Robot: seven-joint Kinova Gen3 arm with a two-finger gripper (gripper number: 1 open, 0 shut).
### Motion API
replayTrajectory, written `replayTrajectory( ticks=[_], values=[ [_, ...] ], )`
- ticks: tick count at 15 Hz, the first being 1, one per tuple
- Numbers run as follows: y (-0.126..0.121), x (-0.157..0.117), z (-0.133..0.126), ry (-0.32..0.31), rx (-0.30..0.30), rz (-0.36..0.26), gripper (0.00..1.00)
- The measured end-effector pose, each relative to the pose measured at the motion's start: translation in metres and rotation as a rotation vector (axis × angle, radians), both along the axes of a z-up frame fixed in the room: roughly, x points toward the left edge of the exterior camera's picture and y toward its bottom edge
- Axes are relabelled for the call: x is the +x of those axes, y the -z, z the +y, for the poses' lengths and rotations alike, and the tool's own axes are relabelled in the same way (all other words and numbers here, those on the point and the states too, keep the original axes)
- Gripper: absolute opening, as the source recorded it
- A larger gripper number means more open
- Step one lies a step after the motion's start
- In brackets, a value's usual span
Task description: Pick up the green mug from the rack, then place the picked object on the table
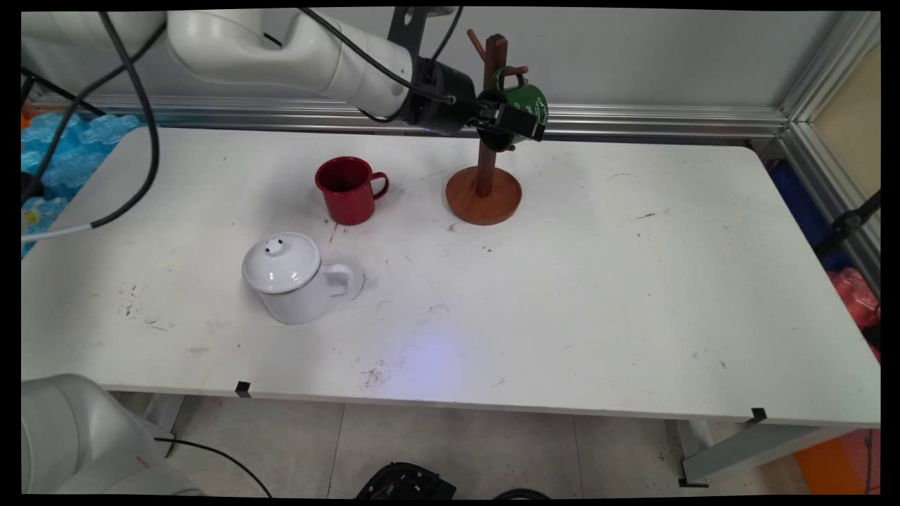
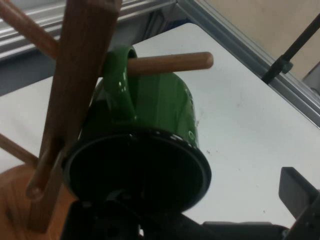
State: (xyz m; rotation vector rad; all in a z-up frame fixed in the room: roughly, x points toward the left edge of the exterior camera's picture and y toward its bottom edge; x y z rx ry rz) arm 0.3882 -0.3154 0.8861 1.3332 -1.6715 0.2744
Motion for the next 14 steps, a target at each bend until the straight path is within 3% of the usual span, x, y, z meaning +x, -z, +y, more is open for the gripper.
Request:
replayTrajectory(
  ticks=[2, 3, 14],
  values=[
    [0.003, -0.003, -0.003, -0.005, -0.01, -0.003, 1.0],
    [0.004, -0.004, -0.004, -0.007, -0.014, -0.005, 0.0],
    [0.012, -0.006, -0.005, -0.012, -0.034, -0.031, 0.0]
  ],
)
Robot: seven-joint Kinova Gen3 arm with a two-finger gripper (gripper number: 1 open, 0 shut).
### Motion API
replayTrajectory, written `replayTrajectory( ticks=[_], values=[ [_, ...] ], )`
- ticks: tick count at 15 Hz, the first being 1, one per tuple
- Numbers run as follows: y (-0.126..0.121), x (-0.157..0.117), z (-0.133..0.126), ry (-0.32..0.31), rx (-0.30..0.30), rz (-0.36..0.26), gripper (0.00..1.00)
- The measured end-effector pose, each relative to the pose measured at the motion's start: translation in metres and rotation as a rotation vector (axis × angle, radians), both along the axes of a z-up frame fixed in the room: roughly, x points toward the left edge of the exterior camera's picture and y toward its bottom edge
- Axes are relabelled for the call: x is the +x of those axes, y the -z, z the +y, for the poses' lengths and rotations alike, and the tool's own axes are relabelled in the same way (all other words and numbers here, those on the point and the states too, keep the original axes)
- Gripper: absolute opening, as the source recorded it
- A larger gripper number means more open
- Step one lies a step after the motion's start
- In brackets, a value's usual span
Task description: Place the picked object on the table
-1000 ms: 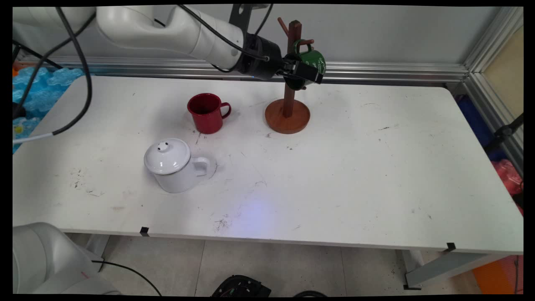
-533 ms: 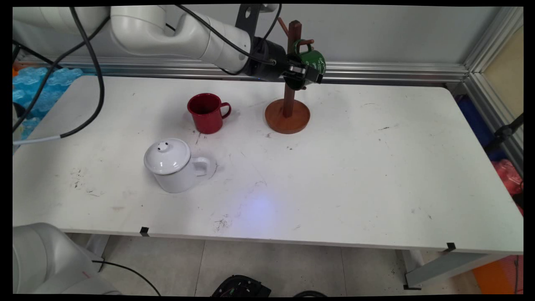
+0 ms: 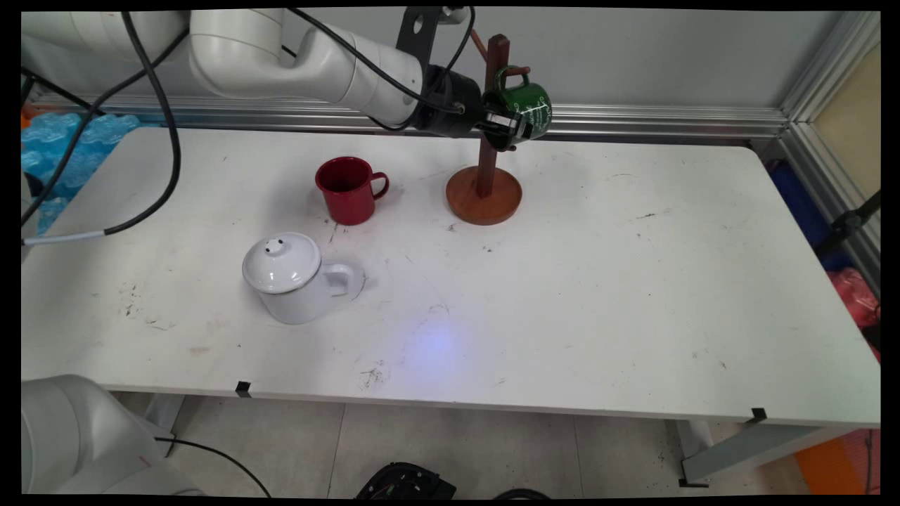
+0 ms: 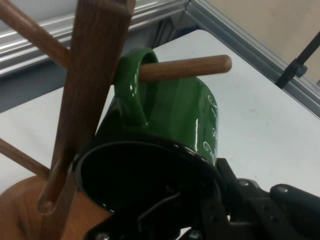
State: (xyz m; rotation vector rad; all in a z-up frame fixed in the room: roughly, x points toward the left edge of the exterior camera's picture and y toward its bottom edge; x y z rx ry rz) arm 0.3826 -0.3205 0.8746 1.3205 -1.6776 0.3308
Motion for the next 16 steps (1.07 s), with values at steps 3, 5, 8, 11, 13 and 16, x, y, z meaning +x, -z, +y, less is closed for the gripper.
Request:
replayTrajectory(
  ticks=[3, 5, 8, 11, 13, 16],
  values=[
    [-0.001, 0.0, 0.001, 0.001, -0.002, -0.001, 0.0],
    [-0.003, -0.001, 0.003, 0.005, -0.005, 0.002, 0.0],
    [-0.007, -0.004, 0.005, 0.013, -0.007, 0.008, 0.0],
    [-0.012, -0.007, 0.007, 0.022, -0.008, 0.016, 0.0],
    [-0.015, -0.01, 0.01, 0.028, -0.007, 0.022, 0.0],
    [-0.019, -0.014, 0.015, 0.038, -0.002, 0.031, 0.0]
  ],
)
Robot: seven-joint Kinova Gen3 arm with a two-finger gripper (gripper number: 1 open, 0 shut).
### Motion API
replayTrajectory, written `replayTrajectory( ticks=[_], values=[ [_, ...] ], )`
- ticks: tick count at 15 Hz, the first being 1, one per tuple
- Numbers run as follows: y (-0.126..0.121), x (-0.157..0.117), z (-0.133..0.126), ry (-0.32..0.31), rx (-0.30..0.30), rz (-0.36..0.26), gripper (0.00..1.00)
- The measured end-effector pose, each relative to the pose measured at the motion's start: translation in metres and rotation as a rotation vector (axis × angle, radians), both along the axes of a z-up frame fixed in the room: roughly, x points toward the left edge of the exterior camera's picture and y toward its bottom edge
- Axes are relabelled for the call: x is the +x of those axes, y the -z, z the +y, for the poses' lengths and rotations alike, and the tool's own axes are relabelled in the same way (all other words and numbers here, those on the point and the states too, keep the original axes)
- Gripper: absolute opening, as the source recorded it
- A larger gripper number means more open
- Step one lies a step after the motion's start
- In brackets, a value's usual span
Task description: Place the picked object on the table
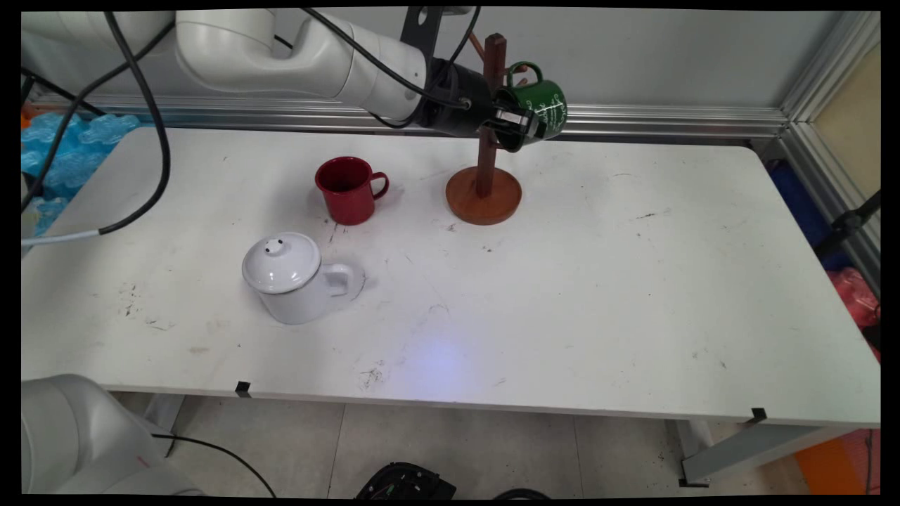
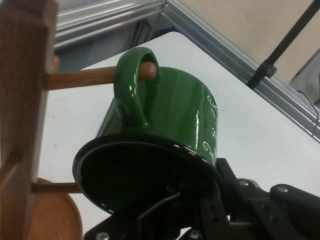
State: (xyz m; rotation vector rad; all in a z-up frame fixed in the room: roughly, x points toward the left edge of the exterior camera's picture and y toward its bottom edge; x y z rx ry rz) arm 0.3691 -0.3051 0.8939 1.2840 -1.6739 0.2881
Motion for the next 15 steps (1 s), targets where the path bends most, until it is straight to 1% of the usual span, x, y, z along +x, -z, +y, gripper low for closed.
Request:
replayTrajectory(
  ticks=[11, 13, 15],
  values=[
    [-0.018, -0.012, 0.023, 0.054, 0.022, 0.031, 0.0],
    [-0.02, -0.011, 0.029, 0.066, 0.029, 0.023, 0.0],
    [-0.023, -0.009, 0.035, 0.089, 0.037, -0.003, 0.0]
  ],
)
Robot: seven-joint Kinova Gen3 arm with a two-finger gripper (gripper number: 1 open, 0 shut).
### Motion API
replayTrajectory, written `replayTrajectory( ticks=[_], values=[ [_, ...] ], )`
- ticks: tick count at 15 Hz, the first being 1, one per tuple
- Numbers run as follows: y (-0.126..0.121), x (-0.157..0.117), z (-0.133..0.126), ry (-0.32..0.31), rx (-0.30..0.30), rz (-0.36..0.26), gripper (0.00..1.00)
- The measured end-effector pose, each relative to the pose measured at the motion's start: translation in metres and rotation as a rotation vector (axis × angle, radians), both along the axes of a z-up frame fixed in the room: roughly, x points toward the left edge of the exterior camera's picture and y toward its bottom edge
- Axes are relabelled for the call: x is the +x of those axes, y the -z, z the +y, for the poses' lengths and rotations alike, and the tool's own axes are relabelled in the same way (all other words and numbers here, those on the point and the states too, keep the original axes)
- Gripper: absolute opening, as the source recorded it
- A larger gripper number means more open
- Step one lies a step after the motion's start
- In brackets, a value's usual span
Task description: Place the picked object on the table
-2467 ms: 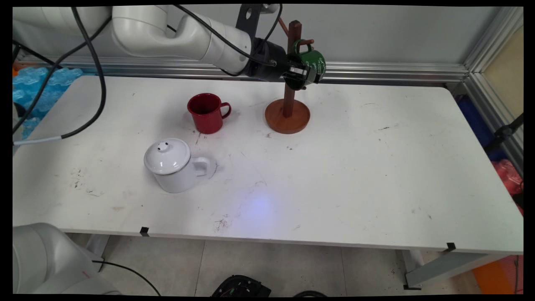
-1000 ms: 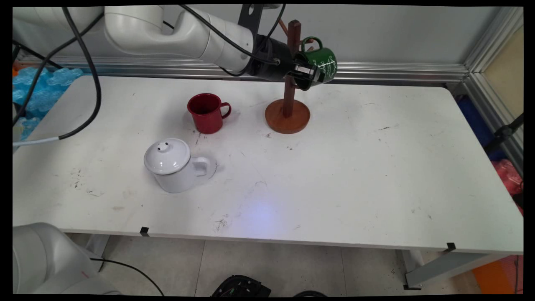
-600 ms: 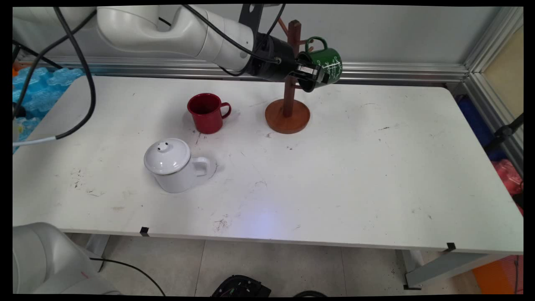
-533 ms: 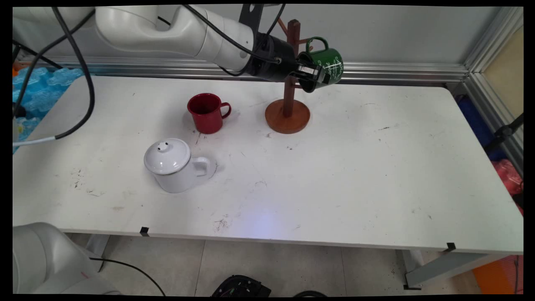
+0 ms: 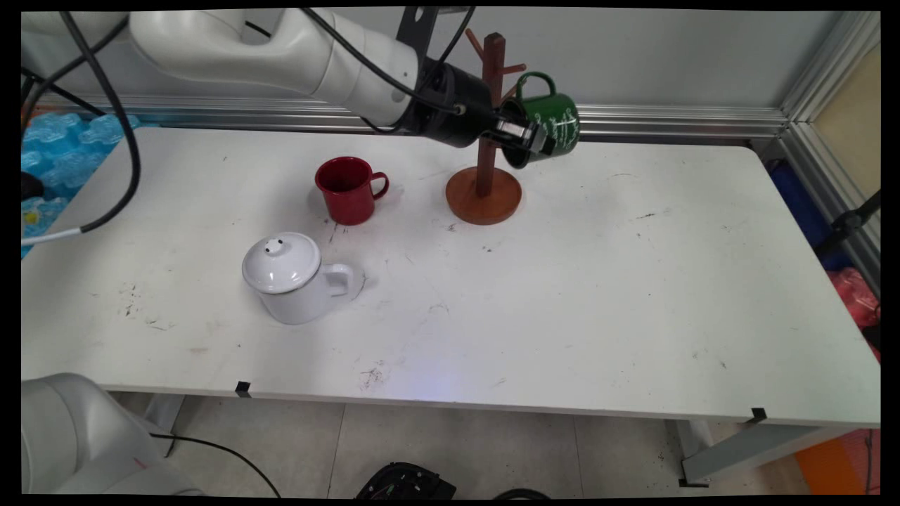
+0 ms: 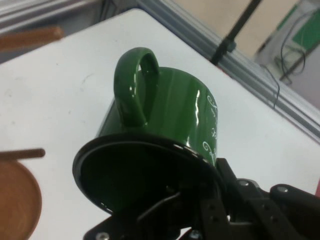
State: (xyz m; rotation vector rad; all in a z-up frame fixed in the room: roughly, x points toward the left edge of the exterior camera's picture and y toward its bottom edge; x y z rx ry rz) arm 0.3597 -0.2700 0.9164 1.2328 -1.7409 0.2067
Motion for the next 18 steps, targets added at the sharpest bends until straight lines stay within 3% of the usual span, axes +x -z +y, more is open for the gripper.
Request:
replayTrajectory(
  ticks=[9, 18],
  values=[
    [-0.008, 0.018, 0.038, 0.177, 0.036, -0.24, 0.0],
    [0.006, 0.026, 0.056, 0.28, 0.111, -0.479, 0.0]
  ],
)
